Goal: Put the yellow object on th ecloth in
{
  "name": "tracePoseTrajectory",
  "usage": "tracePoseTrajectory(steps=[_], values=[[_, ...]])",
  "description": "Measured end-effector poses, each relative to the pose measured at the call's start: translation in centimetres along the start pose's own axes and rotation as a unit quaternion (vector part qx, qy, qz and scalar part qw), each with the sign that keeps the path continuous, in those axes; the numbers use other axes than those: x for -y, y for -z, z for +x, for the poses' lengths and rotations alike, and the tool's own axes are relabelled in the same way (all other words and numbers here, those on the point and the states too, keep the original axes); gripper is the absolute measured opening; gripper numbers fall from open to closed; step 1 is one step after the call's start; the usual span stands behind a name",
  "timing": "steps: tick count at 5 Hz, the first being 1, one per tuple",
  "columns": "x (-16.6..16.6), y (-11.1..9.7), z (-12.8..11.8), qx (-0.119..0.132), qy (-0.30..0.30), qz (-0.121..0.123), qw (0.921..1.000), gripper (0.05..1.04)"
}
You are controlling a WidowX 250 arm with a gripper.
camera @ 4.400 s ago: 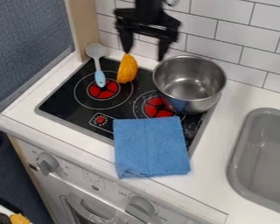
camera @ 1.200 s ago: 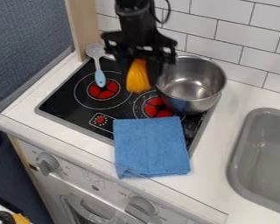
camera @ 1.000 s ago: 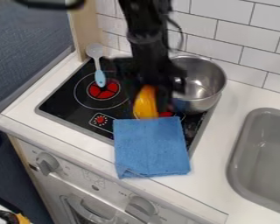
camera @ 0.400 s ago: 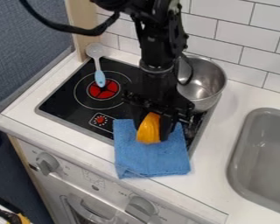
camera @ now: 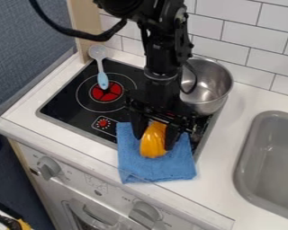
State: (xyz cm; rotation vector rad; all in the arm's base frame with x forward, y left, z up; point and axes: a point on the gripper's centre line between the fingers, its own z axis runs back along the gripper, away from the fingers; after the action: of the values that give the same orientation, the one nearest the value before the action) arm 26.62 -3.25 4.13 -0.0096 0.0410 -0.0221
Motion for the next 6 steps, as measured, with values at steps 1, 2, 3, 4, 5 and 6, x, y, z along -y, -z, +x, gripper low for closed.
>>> tracePoseTrajectory(steps=[1, 2, 3, 4, 5, 6], values=[[0.5, -0.2, 0.0, -0.001, 0.014, 0.007, 0.9999, 1.01], [0.5, -3.0, 0.3, 0.045, 0.018, 0.006, 0.9988, 1.005], [0.7, -5.1, 0.3, 0.078, 0.021, -0.003, 0.9967, 1.001], [0.3, -5.2, 0.3, 0.081, 0.014, -0.003, 0.9966, 1.001], [0.4, -5.2, 0.3, 0.08, 0.013, -0.005, 0.9967, 1.001], [0.3, -5.2, 0.3, 0.08, 0.015, -0.004, 0.9967, 1.001]])
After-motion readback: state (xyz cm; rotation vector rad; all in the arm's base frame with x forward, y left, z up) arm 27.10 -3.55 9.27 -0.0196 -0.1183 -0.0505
